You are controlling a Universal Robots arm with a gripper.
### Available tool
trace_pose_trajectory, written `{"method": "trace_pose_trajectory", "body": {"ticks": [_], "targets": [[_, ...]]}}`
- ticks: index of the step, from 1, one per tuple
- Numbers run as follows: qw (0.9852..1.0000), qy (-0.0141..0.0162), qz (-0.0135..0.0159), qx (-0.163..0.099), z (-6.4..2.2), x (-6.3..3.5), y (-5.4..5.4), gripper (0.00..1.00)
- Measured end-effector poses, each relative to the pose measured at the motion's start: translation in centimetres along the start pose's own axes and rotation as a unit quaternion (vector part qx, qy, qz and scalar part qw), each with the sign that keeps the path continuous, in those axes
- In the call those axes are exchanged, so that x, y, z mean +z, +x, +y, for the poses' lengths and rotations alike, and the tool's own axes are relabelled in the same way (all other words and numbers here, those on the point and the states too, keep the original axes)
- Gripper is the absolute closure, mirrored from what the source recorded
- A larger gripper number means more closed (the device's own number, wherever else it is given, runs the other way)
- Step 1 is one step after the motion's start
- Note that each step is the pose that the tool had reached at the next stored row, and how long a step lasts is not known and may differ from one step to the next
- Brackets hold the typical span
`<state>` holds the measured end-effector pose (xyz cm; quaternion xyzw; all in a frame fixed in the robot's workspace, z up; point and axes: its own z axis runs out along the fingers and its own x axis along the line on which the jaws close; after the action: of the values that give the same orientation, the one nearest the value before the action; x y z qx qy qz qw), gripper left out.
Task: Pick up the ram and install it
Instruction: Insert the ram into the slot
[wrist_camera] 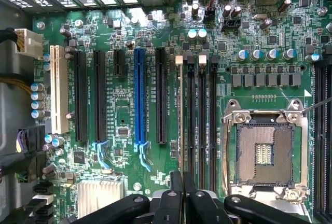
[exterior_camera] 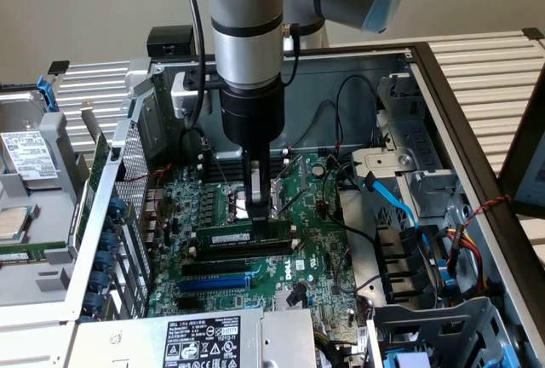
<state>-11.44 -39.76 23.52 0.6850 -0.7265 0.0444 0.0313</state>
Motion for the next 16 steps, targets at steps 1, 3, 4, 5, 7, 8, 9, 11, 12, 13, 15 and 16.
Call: {"method": "trace_pose_trajectory", "body": {"ticks": [1, 3, 4, 5, 7, 8, 9, 11, 12, 13, 15, 16], "targets": [[1.0, 0.0001, 0.0002, 0.0, 0.03, 0.02, -0.01, 0.88], [1.0, 0.0004, 0.0009, 0.001, 0.08, 0.05, -0.01, 0.88], [1.0, 0.0006, 0.0012, 0.001, 0.1, 0.07, -0.01, 0.88], [1.0, 0.001, 0.0013, 0.001, 0.1, 0.08, -0.01, 0.88], [1.0, 0.0017, 0.0015, 0.002, 0.11, 0.1, -0.02, 0.88], [1.0, 0.0021, 0.0015, 0.002, 0.11, 0.11, -0.02, 0.88], [1.0, 0.0025, 0.0016, 0.002, 0.11, 0.12, -0.02, 0.88], [1.0, 0.0029, 0.0018, 0.003, 0.11, 0.13, -0.02, 0.88], [1.0, 0.003, 0.0021, 0.004, 0.11, 0.14, -0.02, 0.88], [1.0, 0.003, 0.0024, 0.004, 0.11, 0.14, -0.02, 0.88], [1.0, 0.003, 0.0032, 0.005, 0.13, 0.15, -0.02, 0.88], [1.0, 0.003, 0.0037, 0.005, 0.13, 0.15, -0.02, 0.88]]}}
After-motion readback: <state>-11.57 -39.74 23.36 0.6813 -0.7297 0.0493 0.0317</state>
